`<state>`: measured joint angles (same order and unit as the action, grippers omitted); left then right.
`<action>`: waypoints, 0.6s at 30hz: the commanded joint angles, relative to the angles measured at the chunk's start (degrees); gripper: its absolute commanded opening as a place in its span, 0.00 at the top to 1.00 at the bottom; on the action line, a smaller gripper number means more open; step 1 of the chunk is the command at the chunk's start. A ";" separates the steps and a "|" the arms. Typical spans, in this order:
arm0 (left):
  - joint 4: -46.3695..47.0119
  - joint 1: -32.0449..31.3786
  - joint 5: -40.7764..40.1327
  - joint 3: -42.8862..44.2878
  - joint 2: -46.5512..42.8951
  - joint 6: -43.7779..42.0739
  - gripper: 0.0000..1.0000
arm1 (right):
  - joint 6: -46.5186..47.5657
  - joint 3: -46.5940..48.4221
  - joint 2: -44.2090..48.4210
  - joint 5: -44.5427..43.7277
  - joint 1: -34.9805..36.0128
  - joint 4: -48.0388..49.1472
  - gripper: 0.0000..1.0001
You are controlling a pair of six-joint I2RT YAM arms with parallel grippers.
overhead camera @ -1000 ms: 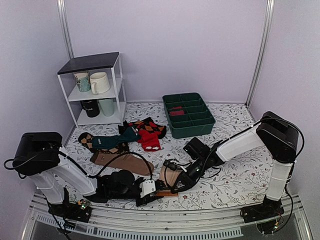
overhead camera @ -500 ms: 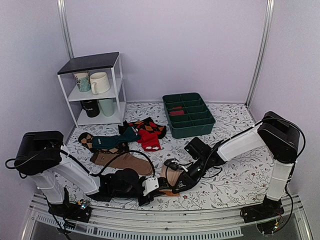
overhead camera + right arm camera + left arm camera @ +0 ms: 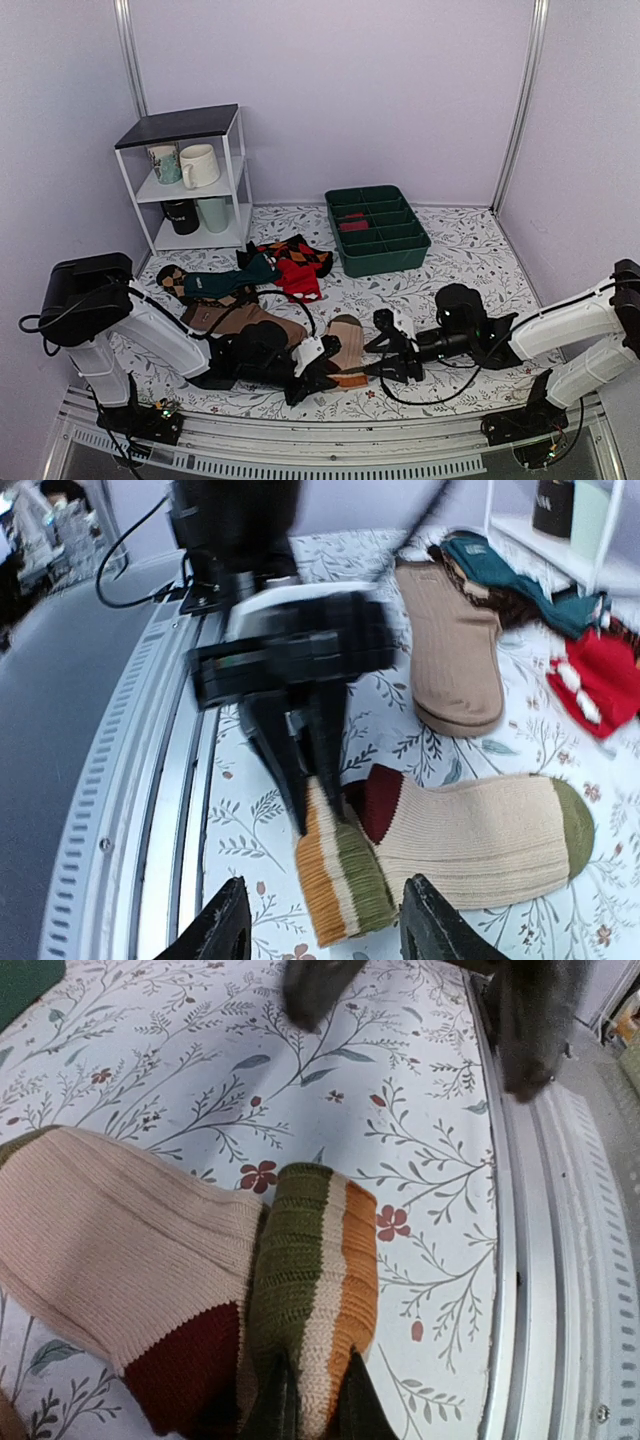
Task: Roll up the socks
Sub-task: Roll a pair of socks at the center of the board.
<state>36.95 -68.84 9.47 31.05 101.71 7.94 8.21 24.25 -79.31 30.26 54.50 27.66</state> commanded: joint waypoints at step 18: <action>-18.97 4.76 14.08 0.56 6.39 7.96 1.00 | 22.25 -1.16 -8.43 -22.21 13.26 4.15 0.48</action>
<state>33.19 -64.03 22.20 34.54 104.05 14.92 28.47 20.91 -85.17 14.13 66.89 32.93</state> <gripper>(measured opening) 0.058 0.523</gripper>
